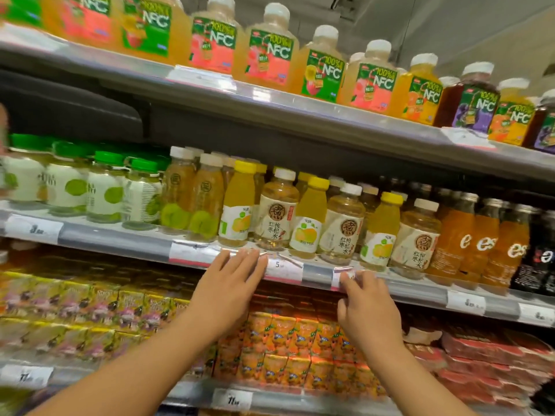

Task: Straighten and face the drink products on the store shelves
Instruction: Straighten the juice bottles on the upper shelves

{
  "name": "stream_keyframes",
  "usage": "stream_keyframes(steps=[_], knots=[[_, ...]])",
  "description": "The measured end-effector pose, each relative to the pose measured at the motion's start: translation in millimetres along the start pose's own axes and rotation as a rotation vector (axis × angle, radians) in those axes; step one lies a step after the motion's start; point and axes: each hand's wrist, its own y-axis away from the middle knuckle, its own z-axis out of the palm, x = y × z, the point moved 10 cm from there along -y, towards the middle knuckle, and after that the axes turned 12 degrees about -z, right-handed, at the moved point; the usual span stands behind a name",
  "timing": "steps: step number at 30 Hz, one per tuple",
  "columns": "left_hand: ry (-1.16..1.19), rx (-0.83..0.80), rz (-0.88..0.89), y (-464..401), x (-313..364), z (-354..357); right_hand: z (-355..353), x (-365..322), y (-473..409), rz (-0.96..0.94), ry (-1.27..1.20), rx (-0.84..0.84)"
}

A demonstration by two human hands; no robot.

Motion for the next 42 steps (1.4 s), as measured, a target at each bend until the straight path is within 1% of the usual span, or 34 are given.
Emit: stream_keyframes(steps=[3, 6, 10, 13, 16, 17, 19, 20, 23, 24, 27, 30, 33, 36, 39, 42], knots=[[0.0, -0.055, -0.036, 2, 6, 8, -6, -5, -2, 0.005, 0.046, 0.051], [0.005, -0.058, -0.043, 1, 7, 6, -8, 2, -6, 0.068, 0.053, 0.051], [-0.02, -0.064, -0.013, 0, 7, 0, -3, 5, -12, 0.094, 0.072, -0.061], [-0.039, -0.088, 0.0, -3, 6, -3, -7, 2, -23, 0.06, 0.039, -0.105], [-0.024, -0.126, 0.018, -5, 3, -2, -15, -15, -36, -0.052, -0.032, -0.057], [-0.017, -0.137, 0.02, -6, 2, -2, -15, -22, -37, -0.085, -0.027, -0.05], [0.024, -0.147, 0.015, -8, 0, -7, -11, -34, -32, -0.122, 0.047, -0.089], [0.062, -0.144, 0.003, -11, -1, -13, -9, -39, -28, -0.138, 0.063, -0.113], [0.137, -0.083, -0.052, -33, -12, -42, -9, -41, -22, -0.128, 0.049, -0.077], [0.137, -0.046, -0.075, -43, -18, -54, -7, -41, -23, -0.124, 0.046, -0.095], [0.117, 0.06, -0.142, -76, -40, -91, 0, -38, -28, -0.115, 0.051, -0.081], [0.039, 0.128, -0.184, -96, -68, -120, 3, -36, -27, -0.112, 0.047, -0.083], [-0.04, 0.115, -0.242, -102, -98, -127, 5, -35, -27, -0.109, 0.047, -0.097], [-0.121, 0.031, -0.304, -102, -119, -115, -2, -38, -26, -0.114, 0.014, -0.081], [-0.112, 0.007, -0.316, -101, -126, -108, -3, -38, -24, -0.117, 0.003, -0.075], [-0.042, 0.012, -0.335, -104, -133, -108, 0, -39, -24, -0.12, 0.026, -0.127]])
